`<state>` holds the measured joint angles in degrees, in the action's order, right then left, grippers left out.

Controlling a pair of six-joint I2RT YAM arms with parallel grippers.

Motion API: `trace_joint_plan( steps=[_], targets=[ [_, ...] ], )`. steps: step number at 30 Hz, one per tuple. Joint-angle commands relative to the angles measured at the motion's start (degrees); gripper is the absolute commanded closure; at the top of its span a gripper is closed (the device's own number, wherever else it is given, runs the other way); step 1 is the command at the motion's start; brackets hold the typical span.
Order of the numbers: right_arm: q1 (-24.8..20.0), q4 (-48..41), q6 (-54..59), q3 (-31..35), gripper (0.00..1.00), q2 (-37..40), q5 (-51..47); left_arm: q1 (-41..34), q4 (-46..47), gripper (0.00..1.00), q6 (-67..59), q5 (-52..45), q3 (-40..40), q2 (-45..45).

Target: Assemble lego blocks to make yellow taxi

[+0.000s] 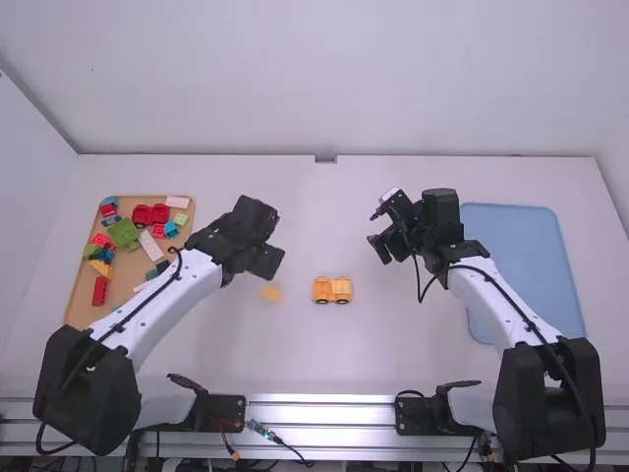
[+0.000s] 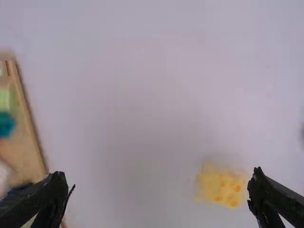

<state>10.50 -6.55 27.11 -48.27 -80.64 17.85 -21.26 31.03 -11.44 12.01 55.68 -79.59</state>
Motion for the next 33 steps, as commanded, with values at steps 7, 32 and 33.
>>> trace_joint_plan(
  steps=[7,32,33],
  targets=[
    [0.0,0.5,-0.3,-1.6,0.01,0.8,5.9,9.3,-1.1,0.01,-53.9,-36.0,0.1,1.3],
    [1.8,4.3,28.9,7.6,0.01,-7.8,35.1,26.8,4.3,0.01,-106.0,-75.0,-4.6,-26.1],
    [2.1,5.0,29.9,8.1,0.01,-8.4,35.1,26.8,4.2,0.01,-106.0,-74.8,-4.6,-26.7]
  ],
)
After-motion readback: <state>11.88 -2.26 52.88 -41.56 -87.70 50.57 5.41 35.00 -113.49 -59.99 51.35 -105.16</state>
